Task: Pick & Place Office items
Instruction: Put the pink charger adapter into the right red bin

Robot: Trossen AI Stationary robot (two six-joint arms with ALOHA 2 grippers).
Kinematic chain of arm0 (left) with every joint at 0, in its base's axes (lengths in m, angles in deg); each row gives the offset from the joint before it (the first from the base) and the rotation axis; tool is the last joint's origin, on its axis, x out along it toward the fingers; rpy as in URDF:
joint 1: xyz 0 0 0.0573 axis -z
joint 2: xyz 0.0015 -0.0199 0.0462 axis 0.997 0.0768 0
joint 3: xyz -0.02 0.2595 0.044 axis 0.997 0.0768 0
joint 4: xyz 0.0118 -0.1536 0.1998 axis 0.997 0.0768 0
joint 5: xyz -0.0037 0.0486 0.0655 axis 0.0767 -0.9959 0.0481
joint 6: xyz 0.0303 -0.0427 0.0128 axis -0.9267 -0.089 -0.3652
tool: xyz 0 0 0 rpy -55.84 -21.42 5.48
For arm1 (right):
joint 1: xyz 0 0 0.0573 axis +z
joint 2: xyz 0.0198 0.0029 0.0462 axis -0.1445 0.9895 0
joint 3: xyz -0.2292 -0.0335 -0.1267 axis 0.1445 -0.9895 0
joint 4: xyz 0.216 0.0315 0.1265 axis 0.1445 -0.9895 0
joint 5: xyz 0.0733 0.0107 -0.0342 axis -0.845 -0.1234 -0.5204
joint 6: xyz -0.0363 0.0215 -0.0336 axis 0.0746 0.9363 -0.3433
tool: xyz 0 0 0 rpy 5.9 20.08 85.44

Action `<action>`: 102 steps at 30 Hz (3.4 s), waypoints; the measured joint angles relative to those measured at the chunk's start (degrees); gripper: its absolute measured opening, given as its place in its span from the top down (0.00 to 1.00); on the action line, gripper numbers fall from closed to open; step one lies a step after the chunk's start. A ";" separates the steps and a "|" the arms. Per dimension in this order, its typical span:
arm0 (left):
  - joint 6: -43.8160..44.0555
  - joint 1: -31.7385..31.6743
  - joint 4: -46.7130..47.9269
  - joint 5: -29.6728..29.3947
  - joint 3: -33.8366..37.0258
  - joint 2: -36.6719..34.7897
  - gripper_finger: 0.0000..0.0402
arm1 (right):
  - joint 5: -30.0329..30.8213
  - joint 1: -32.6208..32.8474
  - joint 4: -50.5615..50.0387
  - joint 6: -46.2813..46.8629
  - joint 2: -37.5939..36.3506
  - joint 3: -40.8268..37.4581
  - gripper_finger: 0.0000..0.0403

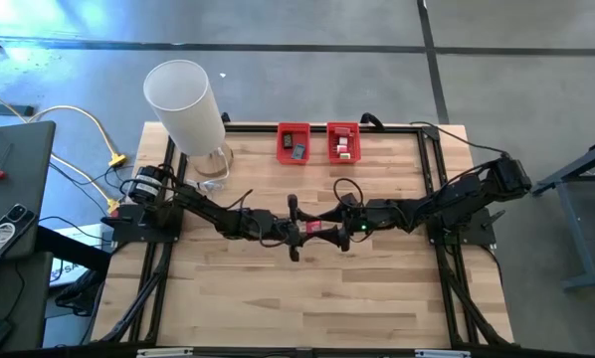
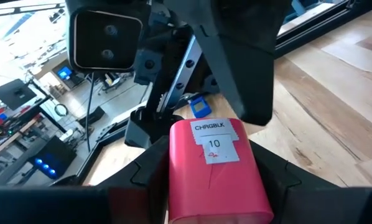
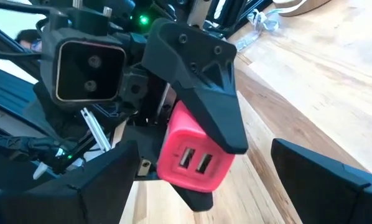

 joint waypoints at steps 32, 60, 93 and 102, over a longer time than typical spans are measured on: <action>-0.66 0.01 0.00 -0.10 -0.01 0.00 0.63 | -0.46 0.01 2.60 0.04 -0.02 0.02 0.12; 0.07 -1.43 2.12 0.44 -0.09 0.08 0.63 | -8.29 -3.10 1.77 -3.02 10.10 9.18 0.12; -6.22 2.74 2.29 -7.93 -0.02 0.07 0.61 | -9.06 -4.26 0.72 -5.84 10.04 9.22 0.63; -9.71 2.77 0.98 -10.51 0.00 0.09 0.61 | -9.67 -4.26 0.57 -5.70 9.95 9.27 0.63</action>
